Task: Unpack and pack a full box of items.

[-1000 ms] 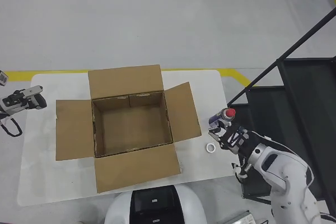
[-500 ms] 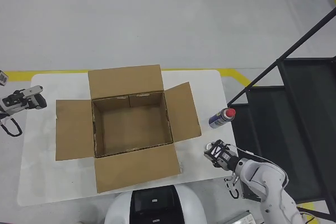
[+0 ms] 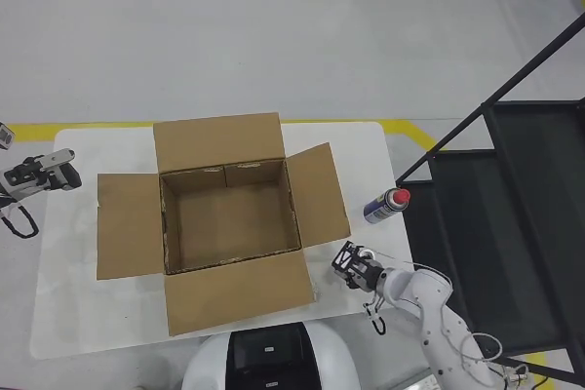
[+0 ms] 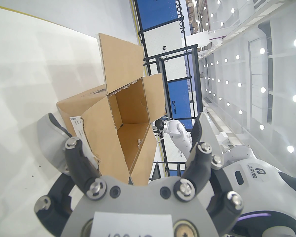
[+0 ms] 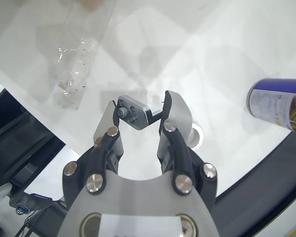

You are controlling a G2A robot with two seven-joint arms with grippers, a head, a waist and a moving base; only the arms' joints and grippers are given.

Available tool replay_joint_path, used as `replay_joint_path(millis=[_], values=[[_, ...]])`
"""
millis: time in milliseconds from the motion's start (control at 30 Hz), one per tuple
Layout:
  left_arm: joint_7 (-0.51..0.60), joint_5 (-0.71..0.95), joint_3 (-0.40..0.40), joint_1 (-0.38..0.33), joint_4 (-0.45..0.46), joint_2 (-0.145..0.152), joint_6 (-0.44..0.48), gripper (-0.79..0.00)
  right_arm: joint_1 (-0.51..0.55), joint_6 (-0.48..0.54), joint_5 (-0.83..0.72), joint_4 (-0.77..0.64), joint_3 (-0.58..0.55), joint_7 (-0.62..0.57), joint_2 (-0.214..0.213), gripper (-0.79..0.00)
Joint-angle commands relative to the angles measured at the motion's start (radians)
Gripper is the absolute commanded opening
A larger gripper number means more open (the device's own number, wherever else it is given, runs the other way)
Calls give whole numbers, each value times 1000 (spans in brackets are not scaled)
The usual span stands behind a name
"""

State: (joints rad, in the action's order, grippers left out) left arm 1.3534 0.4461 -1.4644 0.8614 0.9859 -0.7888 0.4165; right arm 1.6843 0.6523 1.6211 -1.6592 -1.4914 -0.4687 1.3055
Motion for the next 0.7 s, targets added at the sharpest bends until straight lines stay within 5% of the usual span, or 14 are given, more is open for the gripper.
replay_joint_path(millis=[0, 33, 167, 233, 300, 333, 667], values=[[0, 0, 0, 0, 0, 0, 0, 0, -11, -12, -2, 27, 8, 5, 0, -785], [0, 0, 0, 0, 0, 0, 0, 0, -19, -18, -1, 42, 14, 8, -1, -785], [0, 0, 0, 0, 0, 0, 0, 0, -47, -47, -3, 108, 42, 29, 0, -529], [0, 0, 0, 0, 0, 0, 0, 0, -57, -61, -18, 131, 45, 50, 0, -529], [0, 0, 0, 0, 0, 0, 0, 0, -60, -66, -20, 140, 44, 63, -2, -443], [0, 0, 0, 0, 0, 0, 0, 0, -60, -65, -22, 140, 43, 69, -3, -34], [0, 0, 0, 0, 0, 0, 0, 0, 40, -16, -45, 11, -33, 166, -28, 0]])
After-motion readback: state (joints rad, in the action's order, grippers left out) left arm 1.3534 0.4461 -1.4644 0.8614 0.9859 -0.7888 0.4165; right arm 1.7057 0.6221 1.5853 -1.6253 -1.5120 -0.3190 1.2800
